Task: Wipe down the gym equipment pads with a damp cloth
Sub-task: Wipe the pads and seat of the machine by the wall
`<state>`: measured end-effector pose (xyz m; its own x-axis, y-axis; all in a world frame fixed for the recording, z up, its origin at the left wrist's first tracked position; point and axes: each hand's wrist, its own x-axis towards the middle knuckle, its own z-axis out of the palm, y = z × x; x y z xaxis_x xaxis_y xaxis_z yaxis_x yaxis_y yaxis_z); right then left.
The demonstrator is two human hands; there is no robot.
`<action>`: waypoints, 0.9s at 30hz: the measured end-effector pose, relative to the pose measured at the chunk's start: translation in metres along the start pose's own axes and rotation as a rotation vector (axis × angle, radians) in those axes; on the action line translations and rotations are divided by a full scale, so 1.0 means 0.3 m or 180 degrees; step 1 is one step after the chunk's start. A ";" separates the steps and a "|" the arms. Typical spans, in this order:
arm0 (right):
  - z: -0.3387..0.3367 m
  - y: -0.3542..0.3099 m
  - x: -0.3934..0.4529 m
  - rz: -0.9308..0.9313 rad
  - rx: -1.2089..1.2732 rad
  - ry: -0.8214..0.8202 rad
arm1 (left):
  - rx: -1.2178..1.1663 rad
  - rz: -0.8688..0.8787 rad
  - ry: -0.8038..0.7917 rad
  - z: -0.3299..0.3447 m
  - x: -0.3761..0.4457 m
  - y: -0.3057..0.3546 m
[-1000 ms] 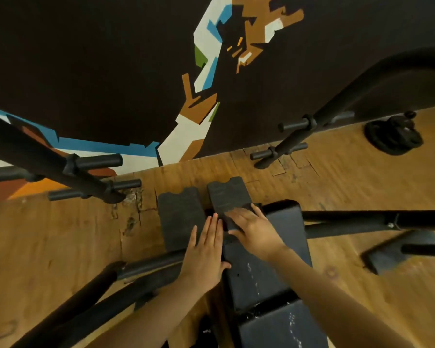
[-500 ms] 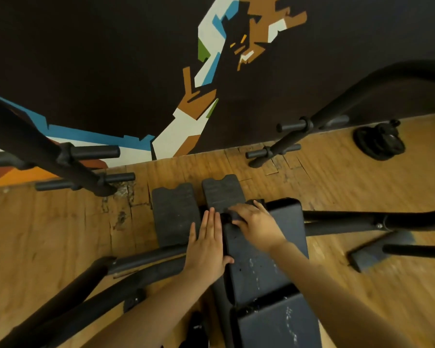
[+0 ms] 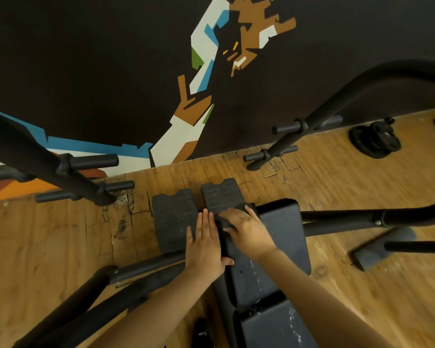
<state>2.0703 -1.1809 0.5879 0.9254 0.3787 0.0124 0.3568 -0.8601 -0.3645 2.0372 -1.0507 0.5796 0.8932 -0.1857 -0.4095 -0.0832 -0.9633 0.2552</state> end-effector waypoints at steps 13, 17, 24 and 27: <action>-0.019 0.119 -0.081 0.1258 -0.0288 0.0688 | 0.0159 0.0154 0.0036 -0.004 0.006 0.013; 0.065 -0.035 -0.112 0.0370 -0.0379 0.0423 | 0.0460 0.0304 0.0132 -0.020 0.002 0.032; -0.122 0.268 -0.156 0.1469 -0.0655 0.0283 | 0.0527 0.0335 0.0036 -0.016 -0.011 0.035; -0.123 0.254 -0.149 0.1741 -0.0477 0.0421 | 0.0607 0.0423 0.0002 -0.026 -0.005 0.033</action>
<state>2.0608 -1.2759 0.5939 0.9849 -0.1719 -0.0209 -0.1723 -0.9613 -0.2150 2.0384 -1.0585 0.5897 0.8691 -0.3132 -0.3827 -0.2821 -0.9496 0.1365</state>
